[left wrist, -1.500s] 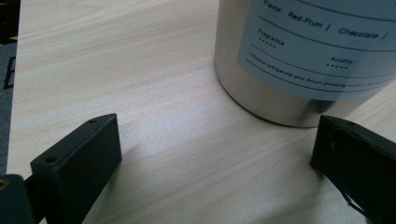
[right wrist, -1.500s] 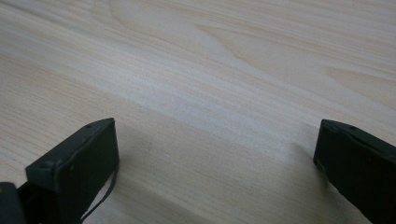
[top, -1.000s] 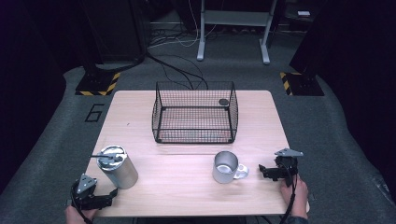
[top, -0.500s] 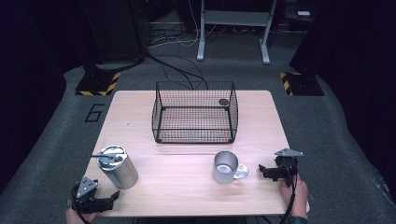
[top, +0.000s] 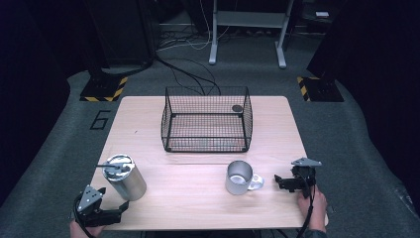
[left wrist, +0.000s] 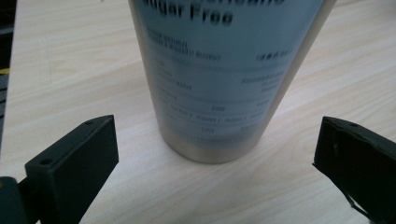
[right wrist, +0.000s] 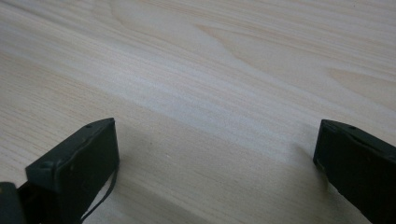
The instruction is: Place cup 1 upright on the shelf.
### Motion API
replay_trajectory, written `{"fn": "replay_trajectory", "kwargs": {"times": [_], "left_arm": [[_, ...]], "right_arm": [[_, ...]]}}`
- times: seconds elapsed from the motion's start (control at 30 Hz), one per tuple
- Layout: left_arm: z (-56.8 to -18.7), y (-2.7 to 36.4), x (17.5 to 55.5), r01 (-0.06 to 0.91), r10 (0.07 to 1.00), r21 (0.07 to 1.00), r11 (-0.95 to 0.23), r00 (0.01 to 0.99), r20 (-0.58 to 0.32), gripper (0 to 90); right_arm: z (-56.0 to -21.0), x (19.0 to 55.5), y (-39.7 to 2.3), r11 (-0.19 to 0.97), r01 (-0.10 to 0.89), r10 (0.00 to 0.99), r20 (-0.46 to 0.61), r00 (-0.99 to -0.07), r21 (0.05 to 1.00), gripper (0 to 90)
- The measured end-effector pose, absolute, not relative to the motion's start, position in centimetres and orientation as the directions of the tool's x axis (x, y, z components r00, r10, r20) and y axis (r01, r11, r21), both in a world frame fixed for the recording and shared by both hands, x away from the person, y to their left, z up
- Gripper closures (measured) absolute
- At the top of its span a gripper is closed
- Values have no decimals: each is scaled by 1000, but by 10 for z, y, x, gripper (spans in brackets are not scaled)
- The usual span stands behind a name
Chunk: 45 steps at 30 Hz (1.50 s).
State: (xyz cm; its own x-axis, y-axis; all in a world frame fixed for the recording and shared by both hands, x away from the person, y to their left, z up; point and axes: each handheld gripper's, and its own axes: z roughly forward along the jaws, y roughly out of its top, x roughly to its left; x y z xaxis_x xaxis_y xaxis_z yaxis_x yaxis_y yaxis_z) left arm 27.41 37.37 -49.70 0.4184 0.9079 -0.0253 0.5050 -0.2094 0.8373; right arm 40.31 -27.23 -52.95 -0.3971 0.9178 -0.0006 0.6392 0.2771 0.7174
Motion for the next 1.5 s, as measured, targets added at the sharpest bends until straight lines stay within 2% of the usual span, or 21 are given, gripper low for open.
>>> {"fn": "replay_trajectory", "kwargs": {"times": [0.27, 0.73, 1.5], "left_arm": [[-477, 371, 275, 465, 908, 875, -133, 411, -80, 0], [-448, 361, 288, 402, 907, 910, -105, 413, -78, 0], [-443, 344, 311, 364, 940, 928, -83, 338, -48, 9]], "right_arm": [[-530, 403, -272, 274, 641, 919, 2, -395, 717, 0], [-530, 403, -272, 274, 642, 919, 2, -395, 717, 0], [-530, 403, -272, 277, 639, 918, -1, -397, 718, 0]]}}
